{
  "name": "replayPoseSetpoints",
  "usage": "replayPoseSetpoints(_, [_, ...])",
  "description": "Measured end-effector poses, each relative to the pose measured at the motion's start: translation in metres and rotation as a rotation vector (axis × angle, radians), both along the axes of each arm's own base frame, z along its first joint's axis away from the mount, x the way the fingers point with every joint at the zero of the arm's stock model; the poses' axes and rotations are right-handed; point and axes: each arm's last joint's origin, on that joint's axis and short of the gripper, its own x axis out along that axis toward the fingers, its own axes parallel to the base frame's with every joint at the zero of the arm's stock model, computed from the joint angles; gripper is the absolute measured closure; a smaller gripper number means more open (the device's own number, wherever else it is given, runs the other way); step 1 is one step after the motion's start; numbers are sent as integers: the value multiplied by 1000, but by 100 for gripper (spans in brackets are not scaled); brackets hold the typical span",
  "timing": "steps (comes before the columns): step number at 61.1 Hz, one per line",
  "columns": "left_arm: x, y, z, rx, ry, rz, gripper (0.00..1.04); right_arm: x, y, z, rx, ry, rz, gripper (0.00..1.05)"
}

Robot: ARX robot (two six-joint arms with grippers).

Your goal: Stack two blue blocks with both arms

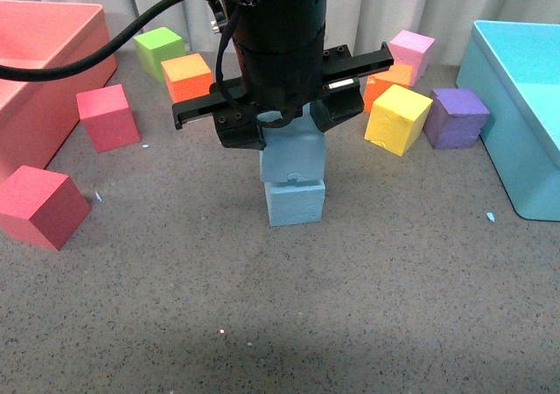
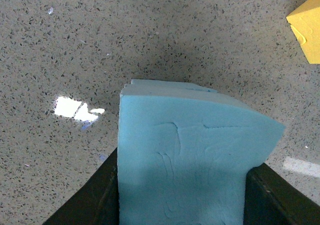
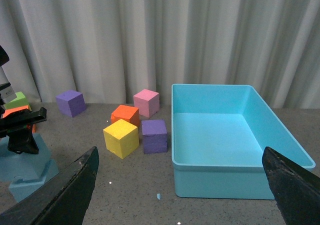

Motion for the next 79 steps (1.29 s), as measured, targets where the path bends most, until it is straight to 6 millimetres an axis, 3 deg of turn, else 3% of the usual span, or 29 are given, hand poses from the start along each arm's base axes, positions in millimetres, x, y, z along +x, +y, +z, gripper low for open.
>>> replayPoseSetpoints(29, [-1,-4,-2,-10,-3,-6,57,0,0,0,0,0,0,9])
replayPoseSetpoints(44, [-3,-6,-2,4,11,-15,19,0,0,0,0,0,0,9])
replayPoseSetpoints(47, [-3,-5,-1,6,16,-11,5,0,0,0,0,0,0,9])
replayPoseSetpoints(56, [-2,-2,8,-8,-4,1,7,0,0,0,0,0,0,9])
replayPoseSetpoints(66, [-3,10,45,-35,-94,8,7,0,0,0,0,0,0,9])
replayPoseSetpoints(72, [-10,30,33,145,-469,-18,23,0,0,0,0,0,1,9])
replayPoseSetpoints(79, [-38,71,14,241,-720,-102,41,0,0,0,0,0,-3,9])
